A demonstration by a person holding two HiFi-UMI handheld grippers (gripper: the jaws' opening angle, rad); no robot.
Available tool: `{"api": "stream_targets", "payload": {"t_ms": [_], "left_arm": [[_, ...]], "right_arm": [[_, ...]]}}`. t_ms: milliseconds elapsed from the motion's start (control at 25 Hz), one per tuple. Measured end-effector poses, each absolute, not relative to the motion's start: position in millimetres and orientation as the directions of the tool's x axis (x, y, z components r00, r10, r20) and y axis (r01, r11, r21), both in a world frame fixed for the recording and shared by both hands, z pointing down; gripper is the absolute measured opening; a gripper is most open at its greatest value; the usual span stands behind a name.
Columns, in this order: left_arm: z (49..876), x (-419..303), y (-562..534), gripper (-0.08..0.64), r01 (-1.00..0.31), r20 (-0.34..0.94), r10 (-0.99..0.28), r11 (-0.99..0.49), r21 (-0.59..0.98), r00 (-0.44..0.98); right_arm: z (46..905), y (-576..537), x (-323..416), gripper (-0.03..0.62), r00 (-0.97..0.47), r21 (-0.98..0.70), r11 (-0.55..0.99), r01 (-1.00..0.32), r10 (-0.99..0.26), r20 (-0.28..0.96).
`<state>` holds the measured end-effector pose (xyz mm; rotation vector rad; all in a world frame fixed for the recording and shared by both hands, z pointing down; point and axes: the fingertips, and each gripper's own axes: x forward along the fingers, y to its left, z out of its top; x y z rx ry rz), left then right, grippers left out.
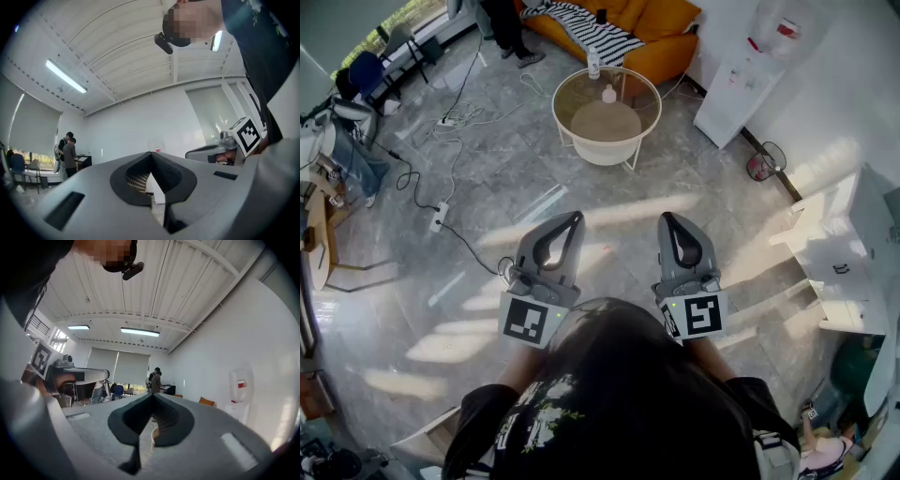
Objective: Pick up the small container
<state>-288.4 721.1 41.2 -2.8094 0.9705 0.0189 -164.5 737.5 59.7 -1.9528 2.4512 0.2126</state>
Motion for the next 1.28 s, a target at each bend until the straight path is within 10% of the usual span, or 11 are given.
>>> {"api": "stream_targets", "payload": {"t_ms": [1280], "left_arm": [[73.9, -205.3, 730.9, 0.003, -0.687, -0.029, -0.688, -0.721, -0.089, 0.725]], "right_arm": [[98.7, 740.5, -101.5, -0.005, -0.280, 0.096, 0.278, -0.956, -0.960, -0.008]]}}
